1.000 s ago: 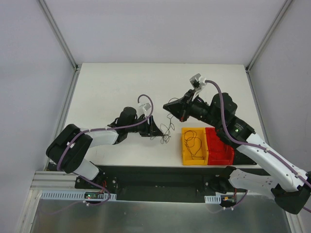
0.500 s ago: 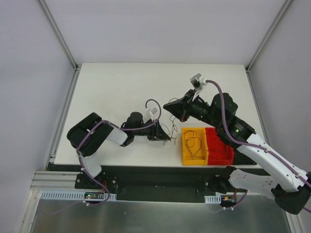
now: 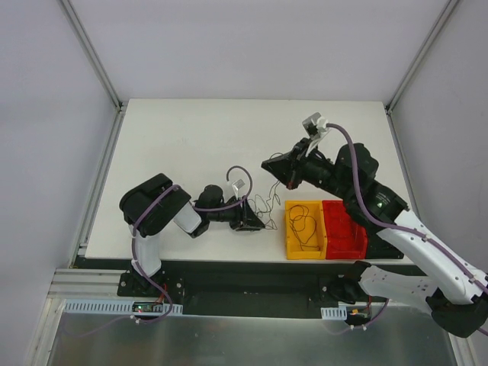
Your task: Untangle the cables
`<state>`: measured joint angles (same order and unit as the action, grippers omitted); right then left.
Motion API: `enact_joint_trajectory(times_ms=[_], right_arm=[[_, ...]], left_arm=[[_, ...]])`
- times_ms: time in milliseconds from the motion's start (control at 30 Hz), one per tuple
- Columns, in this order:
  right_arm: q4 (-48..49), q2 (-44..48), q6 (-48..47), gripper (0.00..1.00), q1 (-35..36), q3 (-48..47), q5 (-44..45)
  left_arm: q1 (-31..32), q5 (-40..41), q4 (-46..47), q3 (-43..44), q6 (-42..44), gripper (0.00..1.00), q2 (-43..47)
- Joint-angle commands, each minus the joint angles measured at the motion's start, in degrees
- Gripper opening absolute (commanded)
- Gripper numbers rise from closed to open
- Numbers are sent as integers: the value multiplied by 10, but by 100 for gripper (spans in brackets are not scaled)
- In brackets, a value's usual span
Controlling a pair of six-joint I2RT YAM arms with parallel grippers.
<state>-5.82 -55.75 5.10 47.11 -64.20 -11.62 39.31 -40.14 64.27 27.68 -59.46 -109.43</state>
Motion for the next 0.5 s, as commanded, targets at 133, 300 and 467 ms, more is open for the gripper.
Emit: enact_joint_trajectory(times_ms=[133,300,467], right_arm=[[-35,-14,-83,0,-5,-194,27],[-73,-40,-141,0,-8,-314,63],[-112,-82,-178,0,-12,-425,78]], left_arm=[[-32,9,-1,-29,24,41,-24],[-94,2,36,-70,11,43,-26],[-143,6,3,-103,36,44,12]])
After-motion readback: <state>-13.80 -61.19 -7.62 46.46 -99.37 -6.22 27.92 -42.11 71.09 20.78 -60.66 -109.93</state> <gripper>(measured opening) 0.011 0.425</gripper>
